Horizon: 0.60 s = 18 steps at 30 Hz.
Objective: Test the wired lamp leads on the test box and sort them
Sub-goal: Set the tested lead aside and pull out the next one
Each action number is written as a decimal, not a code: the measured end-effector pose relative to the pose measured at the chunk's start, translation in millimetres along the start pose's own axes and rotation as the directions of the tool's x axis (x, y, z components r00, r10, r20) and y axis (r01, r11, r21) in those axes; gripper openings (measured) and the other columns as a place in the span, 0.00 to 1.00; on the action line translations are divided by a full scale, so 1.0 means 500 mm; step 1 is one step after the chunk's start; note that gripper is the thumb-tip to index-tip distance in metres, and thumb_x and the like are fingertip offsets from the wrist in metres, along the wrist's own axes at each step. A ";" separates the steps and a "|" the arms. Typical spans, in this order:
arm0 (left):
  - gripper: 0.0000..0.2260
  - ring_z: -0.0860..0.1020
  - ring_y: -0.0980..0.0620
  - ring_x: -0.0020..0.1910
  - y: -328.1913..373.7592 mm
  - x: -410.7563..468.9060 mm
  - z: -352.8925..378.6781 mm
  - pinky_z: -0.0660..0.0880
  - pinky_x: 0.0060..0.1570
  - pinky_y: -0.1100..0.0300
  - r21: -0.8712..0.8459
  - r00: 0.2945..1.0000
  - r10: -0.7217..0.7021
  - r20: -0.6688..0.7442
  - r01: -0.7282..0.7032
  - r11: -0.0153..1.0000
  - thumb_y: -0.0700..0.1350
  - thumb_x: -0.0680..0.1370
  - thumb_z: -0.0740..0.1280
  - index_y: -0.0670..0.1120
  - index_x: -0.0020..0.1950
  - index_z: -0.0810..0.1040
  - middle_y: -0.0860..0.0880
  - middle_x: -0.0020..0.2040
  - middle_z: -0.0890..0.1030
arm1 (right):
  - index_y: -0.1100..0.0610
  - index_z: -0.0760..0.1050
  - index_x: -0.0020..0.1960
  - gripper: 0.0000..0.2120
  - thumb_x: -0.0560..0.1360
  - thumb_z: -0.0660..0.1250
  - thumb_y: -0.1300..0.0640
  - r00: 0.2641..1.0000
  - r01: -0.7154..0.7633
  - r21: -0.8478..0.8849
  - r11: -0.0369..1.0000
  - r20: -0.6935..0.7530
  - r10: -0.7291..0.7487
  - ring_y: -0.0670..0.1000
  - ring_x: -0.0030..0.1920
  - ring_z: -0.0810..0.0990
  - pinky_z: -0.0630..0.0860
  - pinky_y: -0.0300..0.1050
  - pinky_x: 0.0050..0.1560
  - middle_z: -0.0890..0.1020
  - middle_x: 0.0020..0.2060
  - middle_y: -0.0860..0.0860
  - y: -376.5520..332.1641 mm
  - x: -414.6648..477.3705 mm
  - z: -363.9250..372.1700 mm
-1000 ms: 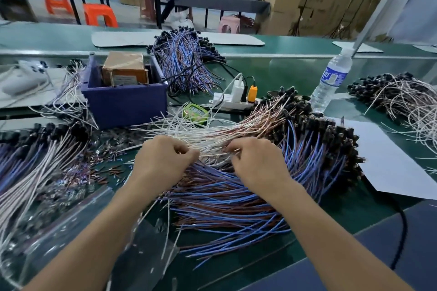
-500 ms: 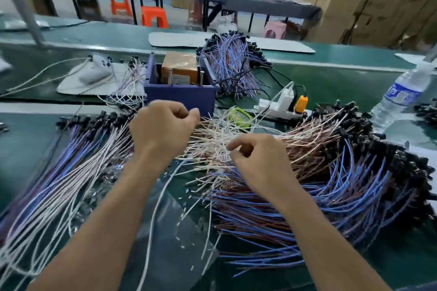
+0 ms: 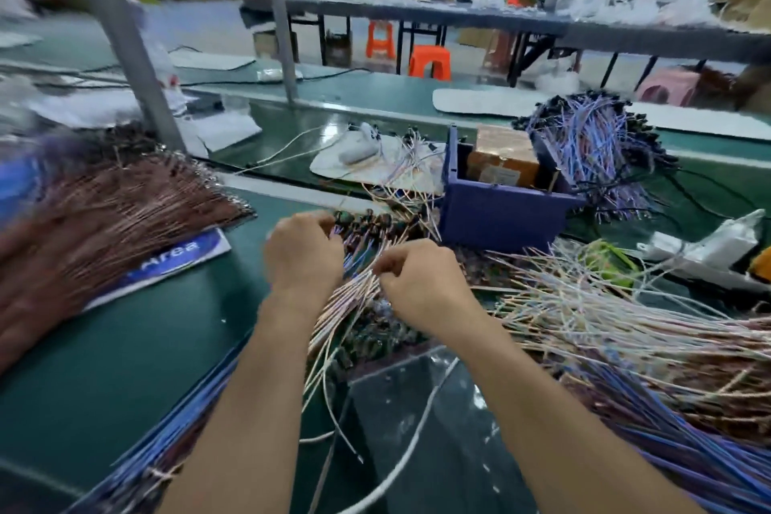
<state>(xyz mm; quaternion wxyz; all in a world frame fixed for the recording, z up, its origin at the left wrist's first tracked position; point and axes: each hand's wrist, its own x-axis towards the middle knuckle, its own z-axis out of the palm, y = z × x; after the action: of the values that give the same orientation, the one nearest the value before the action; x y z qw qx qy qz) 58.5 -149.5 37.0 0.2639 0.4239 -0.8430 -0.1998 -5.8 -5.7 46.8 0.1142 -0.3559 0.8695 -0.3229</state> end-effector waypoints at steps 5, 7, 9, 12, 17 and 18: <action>0.07 0.82 0.44 0.53 -0.023 0.009 0.028 0.78 0.53 0.53 0.143 0.995 -0.069 0.075 0.058 0.988 0.50 0.77 0.71 0.51 0.52 0.86 0.47 0.51 0.86 | 0.48 0.86 0.47 0.10 0.76 0.66 0.57 1.000 -0.029 0.042 0.999 0.005 0.029 0.45 0.40 0.83 0.81 0.42 0.46 0.86 0.41 0.44 0.002 0.021 0.023; 0.06 0.83 0.44 0.49 -0.030 0.015 0.032 0.78 0.48 0.55 0.135 0.990 -0.111 0.087 0.099 0.986 0.49 0.77 0.72 0.50 0.49 0.86 0.48 0.48 0.86 | 0.47 0.86 0.46 0.10 0.76 0.67 0.57 0.999 -0.042 0.093 0.995 0.000 0.042 0.41 0.35 0.82 0.79 0.37 0.39 0.86 0.38 0.42 0.007 0.021 0.029; 0.05 0.82 0.44 0.45 -0.034 0.020 0.034 0.79 0.44 0.55 0.117 0.987 -0.141 0.070 0.132 0.984 0.49 0.77 0.72 0.51 0.47 0.87 0.47 0.45 0.86 | 0.47 0.86 0.45 0.10 0.76 0.67 0.59 0.999 -0.044 0.162 0.986 -0.012 0.047 0.41 0.28 0.80 0.75 0.34 0.30 0.85 0.33 0.42 0.014 0.014 0.033; 0.05 0.78 0.44 0.38 -0.033 0.019 0.031 0.77 0.40 0.56 0.084 0.988 -0.154 -0.018 0.155 0.984 0.48 0.77 0.71 0.52 0.46 0.88 0.47 0.41 0.86 | 0.48 0.86 0.43 0.12 0.76 0.68 0.61 0.997 -0.055 0.235 0.970 -0.035 0.065 0.42 0.27 0.80 0.76 0.36 0.27 0.85 0.32 0.41 0.024 -0.002 0.030; 0.08 0.75 0.46 0.35 -0.022 0.003 0.023 0.69 0.48 0.55 0.016 0.978 -0.075 -0.196 0.080 0.997 0.47 0.77 0.70 0.51 0.41 0.88 0.50 0.36 0.84 | 0.46 0.86 0.42 0.13 0.75 0.68 0.61 0.994 -0.029 0.333 0.942 -0.092 0.063 0.44 0.26 0.78 0.73 0.37 0.25 0.85 0.34 0.41 0.035 -0.024 0.018; 0.07 0.77 0.45 0.37 -0.016 -0.001 0.019 0.67 0.50 0.54 -0.015 0.968 -0.038 -0.249 0.035 0.999 0.47 0.77 0.71 0.52 0.42 0.88 0.50 0.38 0.86 | 0.45 0.86 0.41 0.13 0.75 0.69 0.61 0.994 -0.023 0.358 0.933 -0.092 0.060 0.44 0.26 0.78 0.72 0.36 0.25 0.86 0.34 0.42 0.036 -0.029 0.015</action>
<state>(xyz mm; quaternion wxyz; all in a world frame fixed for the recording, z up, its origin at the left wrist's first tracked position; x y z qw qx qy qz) 57.6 -152.3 25.0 0.3660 0.4598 -0.7943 -0.1543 -2.2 10.3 28.9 0.1391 -0.2942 0.8085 -0.4904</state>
